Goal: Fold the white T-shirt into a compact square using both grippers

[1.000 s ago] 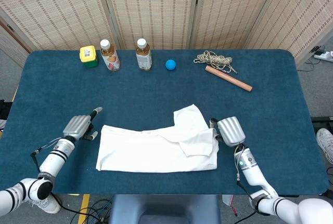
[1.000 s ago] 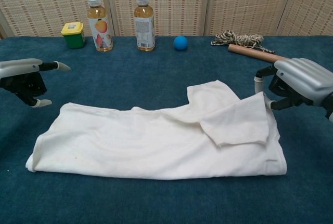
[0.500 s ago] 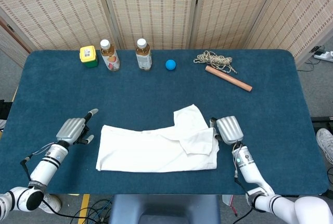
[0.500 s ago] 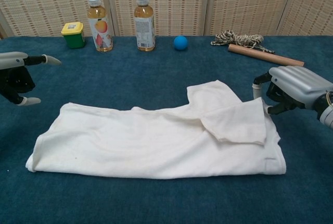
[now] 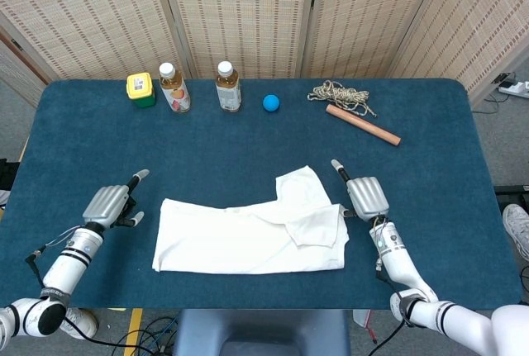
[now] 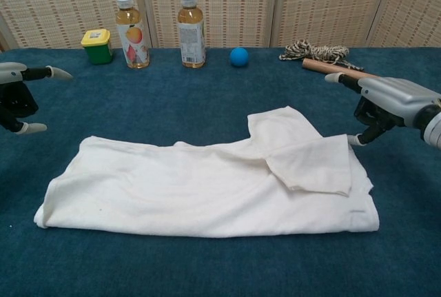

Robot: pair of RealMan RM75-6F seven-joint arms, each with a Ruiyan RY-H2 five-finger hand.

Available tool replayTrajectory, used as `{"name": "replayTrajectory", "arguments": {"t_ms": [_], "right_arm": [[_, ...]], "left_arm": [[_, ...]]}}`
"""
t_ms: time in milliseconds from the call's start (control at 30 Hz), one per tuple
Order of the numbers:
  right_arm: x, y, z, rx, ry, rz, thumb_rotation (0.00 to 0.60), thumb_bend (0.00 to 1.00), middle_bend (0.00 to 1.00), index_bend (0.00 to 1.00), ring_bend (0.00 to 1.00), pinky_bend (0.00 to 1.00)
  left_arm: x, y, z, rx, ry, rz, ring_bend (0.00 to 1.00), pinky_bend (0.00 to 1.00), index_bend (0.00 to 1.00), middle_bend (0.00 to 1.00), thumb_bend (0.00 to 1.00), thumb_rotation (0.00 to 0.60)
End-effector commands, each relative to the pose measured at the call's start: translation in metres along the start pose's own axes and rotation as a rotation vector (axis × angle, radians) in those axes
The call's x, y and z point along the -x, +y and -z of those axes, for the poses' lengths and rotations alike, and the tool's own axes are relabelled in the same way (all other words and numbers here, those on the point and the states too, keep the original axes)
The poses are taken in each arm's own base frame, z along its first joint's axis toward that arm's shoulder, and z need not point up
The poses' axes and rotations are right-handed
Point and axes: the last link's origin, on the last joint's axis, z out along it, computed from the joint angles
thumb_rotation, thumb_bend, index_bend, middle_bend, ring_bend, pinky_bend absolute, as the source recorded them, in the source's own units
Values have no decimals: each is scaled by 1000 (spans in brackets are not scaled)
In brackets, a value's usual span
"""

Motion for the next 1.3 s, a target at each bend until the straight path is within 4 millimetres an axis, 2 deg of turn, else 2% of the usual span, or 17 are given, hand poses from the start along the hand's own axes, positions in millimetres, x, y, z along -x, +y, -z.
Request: {"name": "replayTrajectory", "arguments": {"t_ms": [33, 200, 267, 467, 533, 700, 933, 1100, 1300], "right_arm": [[-8, 4, 1, 7, 20, 5, 600, 225, 929, 0, 986, 1000], [-27, 1, 14, -43, 69, -29, 600, 294, 928, 1, 986, 1000], [-31, 0, 20, -70, 74, -31, 600, 310, 928, 30, 986, 1000], [-42, -14, 49, -182, 72, -93, 600, 333, 933, 275, 986, 1000], [-42, -17, 60, -220, 59, -83, 600, 335, 937, 321, 986, 1000], [-30, -19, 80, -274, -18, -29, 600, 336, 940, 362, 986, 1000], [-5, -11, 89, -268, -119, 25, 600, 315, 940, 364, 986, 1000], [7, -6, 88, -253, -143, 55, 600, 253, 944, 390, 986, 1000], [18, -11, 80, -254, -159, 65, 600, 250, 946, 417, 986, 1000]], "left_arm": [[-3, -2, 0, -6, 8, 6, 850, 1000, 41, 949, 381, 600], [-9, -6, 3, -19, 23, 19, 850, 1000, 41, 949, 381, 600], [-11, -6, 5, -21, 27, 22, 851, 1000, 42, 949, 381, 600], [-19, -6, 12, -18, 47, 32, 850, 1000, 48, 949, 381, 600], [-21, -5, 15, -13, 49, 31, 850, 1000, 54, 949, 381, 600], [-22, -1, 21, 4, 42, 24, 850, 1000, 61, 949, 381, 600], [-17, 2, 26, 15, 17, 13, 850, 1000, 61, 949, 381, 600], [-13, 1, 26, 8, 7, 16, 850, 1000, 61, 949, 381, 600], [-10, 1, 25, 6, 0, 20, 850, 1000, 61, 949, 381, 600]]}}
